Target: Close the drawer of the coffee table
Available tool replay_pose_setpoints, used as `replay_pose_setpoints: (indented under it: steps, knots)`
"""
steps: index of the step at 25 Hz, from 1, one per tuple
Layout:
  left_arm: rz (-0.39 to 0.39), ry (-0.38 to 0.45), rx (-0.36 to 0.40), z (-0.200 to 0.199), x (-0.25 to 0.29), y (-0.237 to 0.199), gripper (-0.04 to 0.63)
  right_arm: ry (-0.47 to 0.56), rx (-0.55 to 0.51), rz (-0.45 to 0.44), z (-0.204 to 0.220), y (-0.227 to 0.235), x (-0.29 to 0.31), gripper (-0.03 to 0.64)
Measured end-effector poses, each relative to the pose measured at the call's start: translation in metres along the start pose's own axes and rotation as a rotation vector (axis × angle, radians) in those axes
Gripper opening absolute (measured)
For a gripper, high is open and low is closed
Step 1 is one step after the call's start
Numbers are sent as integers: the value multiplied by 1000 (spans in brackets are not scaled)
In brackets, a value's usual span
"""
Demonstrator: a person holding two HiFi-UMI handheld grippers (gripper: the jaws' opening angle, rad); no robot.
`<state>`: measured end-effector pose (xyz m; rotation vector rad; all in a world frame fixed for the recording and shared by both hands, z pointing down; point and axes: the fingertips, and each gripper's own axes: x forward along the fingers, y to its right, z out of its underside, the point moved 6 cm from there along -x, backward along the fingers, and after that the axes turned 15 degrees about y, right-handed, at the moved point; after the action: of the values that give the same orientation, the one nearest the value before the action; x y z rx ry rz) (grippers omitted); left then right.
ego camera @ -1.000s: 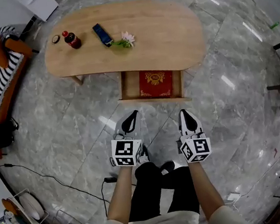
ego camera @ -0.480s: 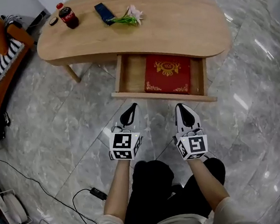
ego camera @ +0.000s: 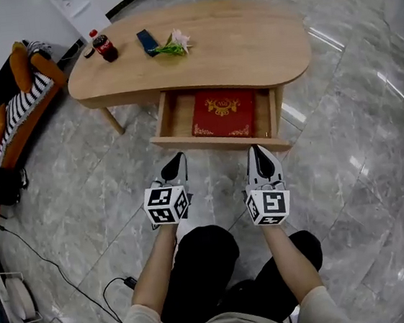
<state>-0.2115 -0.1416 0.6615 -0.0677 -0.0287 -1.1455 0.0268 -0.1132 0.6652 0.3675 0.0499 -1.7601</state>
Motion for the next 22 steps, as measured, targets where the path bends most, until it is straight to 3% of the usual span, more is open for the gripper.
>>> replay_pose_setpoints:
  steps: [7, 10, 17, 22]
  knots:
    - [10, 38, 47, -7, 10, 1, 9, -22, -20, -46, 3, 11, -1, 17]
    - [2, 61, 22, -6, 16, 8, 9, -47, -1, -59, 5, 18, -2, 15]
    - [44, 84, -16, -5, 31, 24, 9, -44, -72, -81, 4, 21, -2, 15]
    - [31, 92, -51, -1, 32, 19, 9, -49, -89, -76, 5, 20, -2, 15]
